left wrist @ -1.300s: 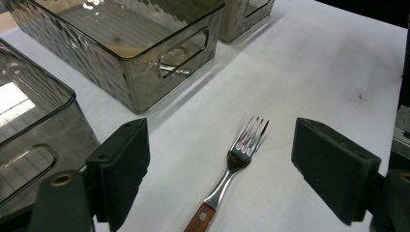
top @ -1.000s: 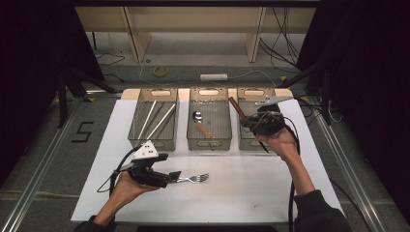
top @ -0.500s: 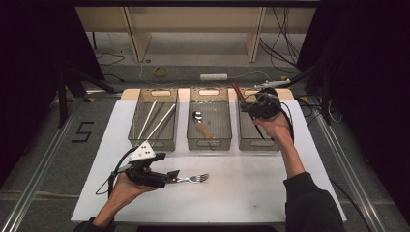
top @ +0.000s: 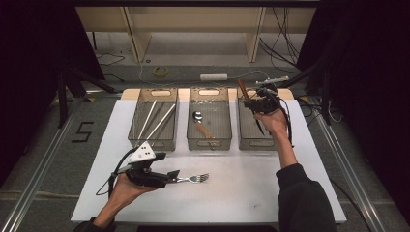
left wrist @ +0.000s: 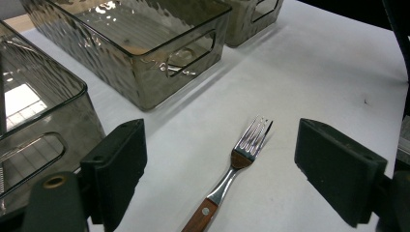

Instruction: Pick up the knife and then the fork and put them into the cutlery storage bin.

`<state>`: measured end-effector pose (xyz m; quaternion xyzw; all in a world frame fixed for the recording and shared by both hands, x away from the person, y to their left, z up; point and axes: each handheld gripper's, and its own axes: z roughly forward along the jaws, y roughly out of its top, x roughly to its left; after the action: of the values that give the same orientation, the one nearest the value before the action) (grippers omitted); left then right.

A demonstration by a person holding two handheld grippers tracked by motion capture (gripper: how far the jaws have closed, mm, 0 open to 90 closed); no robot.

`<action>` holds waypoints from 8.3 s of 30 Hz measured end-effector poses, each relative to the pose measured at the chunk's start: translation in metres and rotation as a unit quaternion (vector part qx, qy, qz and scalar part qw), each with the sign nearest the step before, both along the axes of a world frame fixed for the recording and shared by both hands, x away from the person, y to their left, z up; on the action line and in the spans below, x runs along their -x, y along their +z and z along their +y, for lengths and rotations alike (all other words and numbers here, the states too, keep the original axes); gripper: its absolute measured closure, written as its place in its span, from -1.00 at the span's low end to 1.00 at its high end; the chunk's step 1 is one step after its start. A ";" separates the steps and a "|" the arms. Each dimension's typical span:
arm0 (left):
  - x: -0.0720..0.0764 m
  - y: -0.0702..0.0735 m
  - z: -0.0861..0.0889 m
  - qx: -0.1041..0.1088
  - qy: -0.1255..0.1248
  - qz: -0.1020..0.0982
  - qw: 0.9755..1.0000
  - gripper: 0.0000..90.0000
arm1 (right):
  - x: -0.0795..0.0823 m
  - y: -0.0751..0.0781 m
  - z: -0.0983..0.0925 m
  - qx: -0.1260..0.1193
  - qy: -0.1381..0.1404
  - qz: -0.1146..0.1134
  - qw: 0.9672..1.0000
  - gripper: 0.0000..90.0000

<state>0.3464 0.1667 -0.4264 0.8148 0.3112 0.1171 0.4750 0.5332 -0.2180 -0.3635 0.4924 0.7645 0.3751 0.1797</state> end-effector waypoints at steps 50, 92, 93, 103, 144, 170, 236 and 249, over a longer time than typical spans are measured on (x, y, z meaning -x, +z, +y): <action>0.000 -0.002 -0.001 -0.020 0.007 -0.003 1.000 -0.58 | -0.010 -0.029 -0.014 -0.021 -0.058 0.054 0.997 0.35; -0.011 -0.011 -0.010 -0.136 -0.027 0.055 0.989 -0.48 | 0.157 -0.048 0.006 -0.078 0.176 -0.032 0.981 -0.26; -0.012 -0.011 -0.011 -0.139 -0.026 0.056 0.988 -0.47 | 0.158 -0.049 0.006 -0.080 0.177 -0.032 0.980 -0.26; -0.015 -0.020 -0.012 -0.185 -0.037 0.079 0.979 -0.31 | 0.169 -0.058 0.008 -0.080 0.183 -0.018 0.980 -0.25; -0.031 -0.039 -0.018 -0.305 -0.110 0.139 0.936 0.53 | 0.181 -0.065 0.010 -0.075 0.197 -0.004 0.978 -0.20; -0.026 -0.030 -0.020 -0.271 -0.122 0.125 0.947 0.68 | 0.187 -0.062 0.027 -0.075 0.238 -0.011 0.968 -0.22; -0.008 0.000 -0.084 -0.185 -0.239 0.135 0.944 0.62 | 0.220 -0.102 0.119 0.219 0.461 -0.101 0.854 0.73; -0.013 0.014 -0.057 -0.089 -0.148 0.029 0.984 -0.32 | 0.208 -0.091 0.097 0.220 0.409 -0.106 0.879 0.73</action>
<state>0.3595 0.1098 -0.4121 0.8940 0.1890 0.0486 0.4033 0.3250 -0.1213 -0.4547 0.0412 0.9370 0.2878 0.1939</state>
